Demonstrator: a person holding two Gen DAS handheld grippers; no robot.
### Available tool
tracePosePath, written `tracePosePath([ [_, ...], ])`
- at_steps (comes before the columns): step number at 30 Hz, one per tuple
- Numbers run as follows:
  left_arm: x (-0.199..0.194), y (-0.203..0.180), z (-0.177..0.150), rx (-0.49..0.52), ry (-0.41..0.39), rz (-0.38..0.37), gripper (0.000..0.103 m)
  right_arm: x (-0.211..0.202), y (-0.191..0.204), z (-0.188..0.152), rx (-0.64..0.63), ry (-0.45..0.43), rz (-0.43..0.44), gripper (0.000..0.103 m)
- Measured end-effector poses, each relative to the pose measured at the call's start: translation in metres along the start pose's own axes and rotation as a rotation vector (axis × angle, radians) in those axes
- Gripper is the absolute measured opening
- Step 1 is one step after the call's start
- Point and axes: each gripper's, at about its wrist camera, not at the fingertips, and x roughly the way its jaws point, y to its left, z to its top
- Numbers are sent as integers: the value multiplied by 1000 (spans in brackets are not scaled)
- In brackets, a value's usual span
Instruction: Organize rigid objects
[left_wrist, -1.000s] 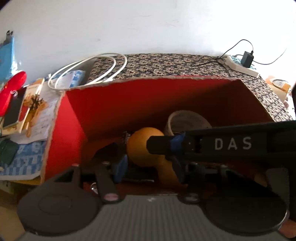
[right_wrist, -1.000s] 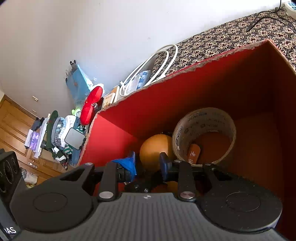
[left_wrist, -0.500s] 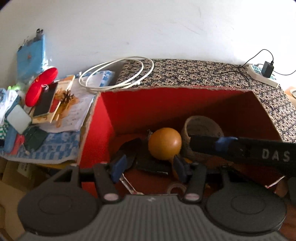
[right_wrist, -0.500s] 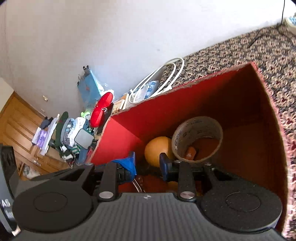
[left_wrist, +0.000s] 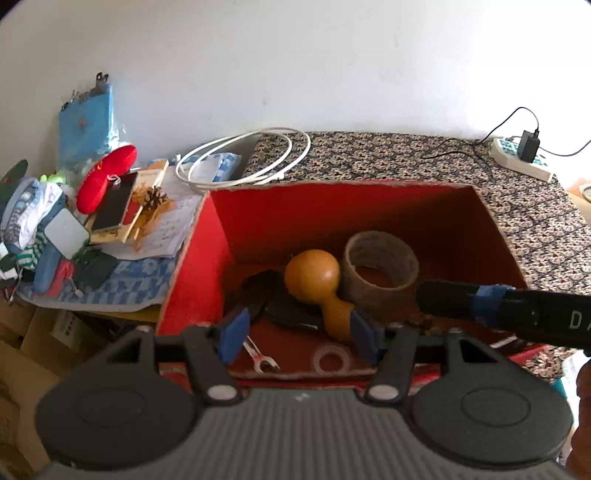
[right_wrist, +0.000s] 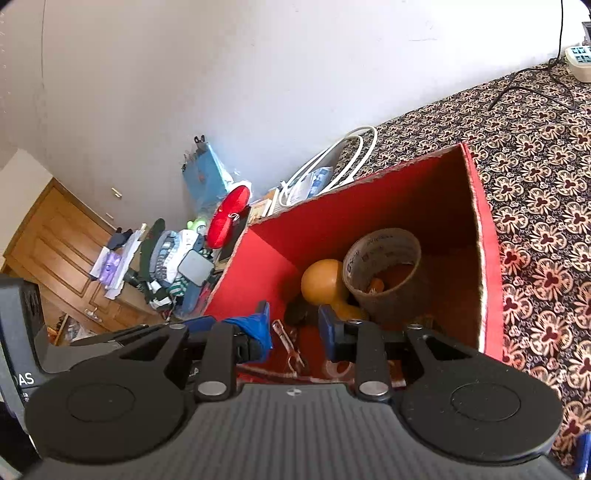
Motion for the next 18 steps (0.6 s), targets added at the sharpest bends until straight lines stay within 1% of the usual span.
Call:
tracePosePath([
  [8, -22, -23, -13, -20, 12, -72, 64, -35, -9, -8, -5, -6, 43, 13],
  [12, -35, -40, -23, 2, 7, -116, 64, -59, -22, -12, -14, -17, 34, 13],
  [18, -52, -72, -36, 59, -5, -209, 64, -96, -54, -16, 37, -41, 2, 13],
])
